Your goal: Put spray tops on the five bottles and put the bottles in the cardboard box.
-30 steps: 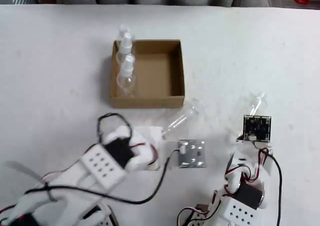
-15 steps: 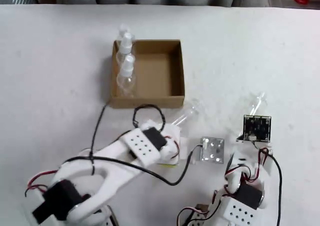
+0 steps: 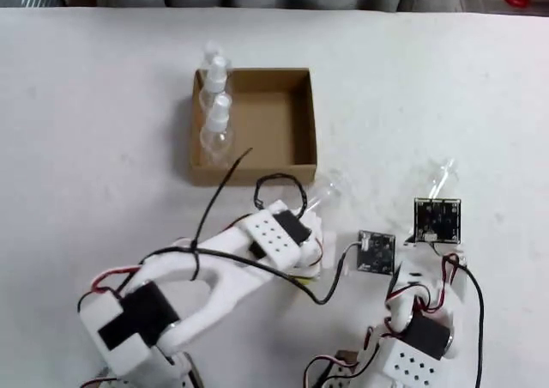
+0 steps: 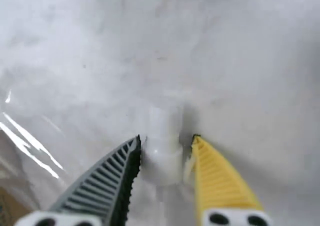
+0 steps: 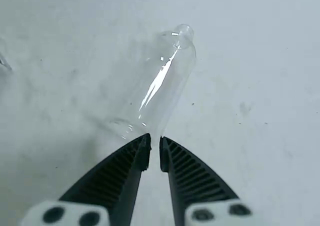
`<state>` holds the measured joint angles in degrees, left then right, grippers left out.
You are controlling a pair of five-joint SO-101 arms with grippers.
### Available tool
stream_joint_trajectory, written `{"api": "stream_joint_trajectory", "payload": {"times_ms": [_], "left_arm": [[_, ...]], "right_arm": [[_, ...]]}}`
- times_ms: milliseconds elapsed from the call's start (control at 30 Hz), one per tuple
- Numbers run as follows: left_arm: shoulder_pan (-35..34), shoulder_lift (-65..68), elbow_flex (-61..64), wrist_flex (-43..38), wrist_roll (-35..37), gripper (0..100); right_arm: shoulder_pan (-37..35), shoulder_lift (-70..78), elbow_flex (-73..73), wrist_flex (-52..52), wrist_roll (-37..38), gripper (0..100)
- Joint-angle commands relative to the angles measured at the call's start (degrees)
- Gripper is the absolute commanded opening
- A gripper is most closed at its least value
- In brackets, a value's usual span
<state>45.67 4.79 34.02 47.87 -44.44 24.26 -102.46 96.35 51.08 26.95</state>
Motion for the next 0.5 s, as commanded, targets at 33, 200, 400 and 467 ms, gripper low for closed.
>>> {"api": "stream_joint_trajectory", "payload": {"times_ms": [33, 200, 400, 467], "left_arm": [[-0.84, 0.57, -2.81, -0.79, -0.7, 16], [-0.75, 0.57, -2.9, -0.79, -0.35, 7], [-0.31, 0.4, -3.34, 0.97, -0.09, 2], [-0.48, -0.57, -3.43, 2.2, -0.09, 2]], "right_arm": [[0.13, -0.22, 0.53, 0.13, 0.79, 1.7], [0.13, -0.22, 0.53, 0.13, 0.79, 1.7], [0.13, -0.22, 0.53, 0.13, 0.79, 1.7], [0.13, -0.22, 0.53, 0.13, 0.79, 1.7]]}}
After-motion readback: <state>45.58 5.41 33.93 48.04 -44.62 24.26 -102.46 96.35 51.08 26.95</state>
